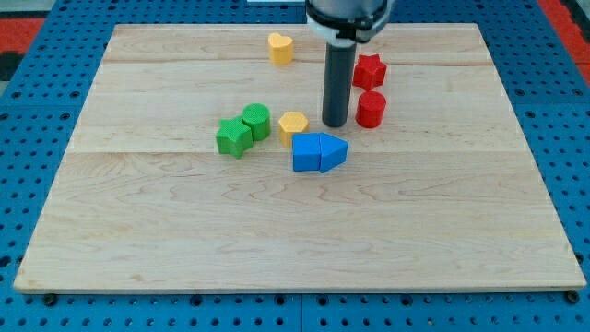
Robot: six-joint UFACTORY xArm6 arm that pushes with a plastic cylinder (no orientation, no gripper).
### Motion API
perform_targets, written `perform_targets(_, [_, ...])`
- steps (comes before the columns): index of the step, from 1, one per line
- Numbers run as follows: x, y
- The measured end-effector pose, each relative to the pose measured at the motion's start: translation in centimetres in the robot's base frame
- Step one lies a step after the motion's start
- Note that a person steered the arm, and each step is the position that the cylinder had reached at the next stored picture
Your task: Touch the top of the yellow heart
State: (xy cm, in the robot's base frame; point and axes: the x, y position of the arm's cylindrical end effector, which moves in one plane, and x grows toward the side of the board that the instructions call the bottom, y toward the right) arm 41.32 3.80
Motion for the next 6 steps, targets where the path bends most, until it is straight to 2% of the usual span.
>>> perform_targets(1, [1.6,-8.1])
perform_targets(2, [1.6,-10.9])
perform_targets(3, [0.0,-4.1])
perform_targets(4, [-3.7,-2.4])
perform_targets(6, [-16.2,-0.9])
